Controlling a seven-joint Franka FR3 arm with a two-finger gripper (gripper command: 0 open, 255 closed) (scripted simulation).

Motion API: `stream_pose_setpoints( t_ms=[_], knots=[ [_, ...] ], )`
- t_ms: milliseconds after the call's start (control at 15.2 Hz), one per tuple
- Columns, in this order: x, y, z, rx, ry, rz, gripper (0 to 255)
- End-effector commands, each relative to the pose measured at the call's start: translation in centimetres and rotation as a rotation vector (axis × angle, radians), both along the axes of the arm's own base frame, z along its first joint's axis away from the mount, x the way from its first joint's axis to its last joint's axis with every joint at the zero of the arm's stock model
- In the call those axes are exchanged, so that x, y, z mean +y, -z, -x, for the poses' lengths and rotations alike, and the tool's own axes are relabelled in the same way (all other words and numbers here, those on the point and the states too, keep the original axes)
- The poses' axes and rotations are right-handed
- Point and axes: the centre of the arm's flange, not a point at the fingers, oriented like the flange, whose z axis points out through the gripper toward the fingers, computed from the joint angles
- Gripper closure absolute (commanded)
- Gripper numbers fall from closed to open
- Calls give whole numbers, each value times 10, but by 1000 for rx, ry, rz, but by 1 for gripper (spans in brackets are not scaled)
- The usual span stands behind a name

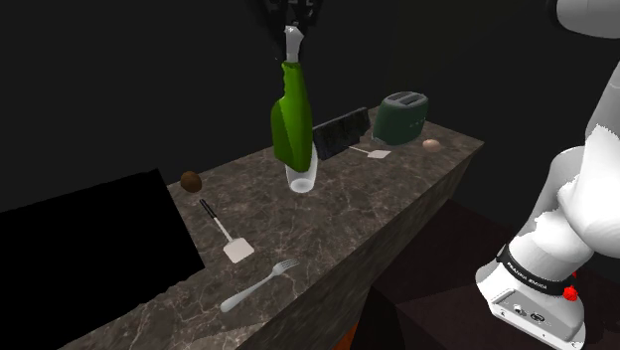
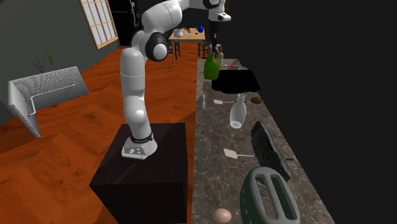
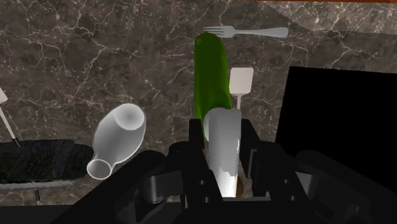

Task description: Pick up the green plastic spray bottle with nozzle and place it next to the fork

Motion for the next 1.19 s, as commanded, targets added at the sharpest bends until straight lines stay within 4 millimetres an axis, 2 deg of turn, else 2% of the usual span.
stream_pose_setpoints(
  t_ms=[0, 1122],
  knots=[
    [0, 11, 1, -1, 0, -1, 255],
    [0, 100, 1, -1, 0, -1, 255]
  ],
)
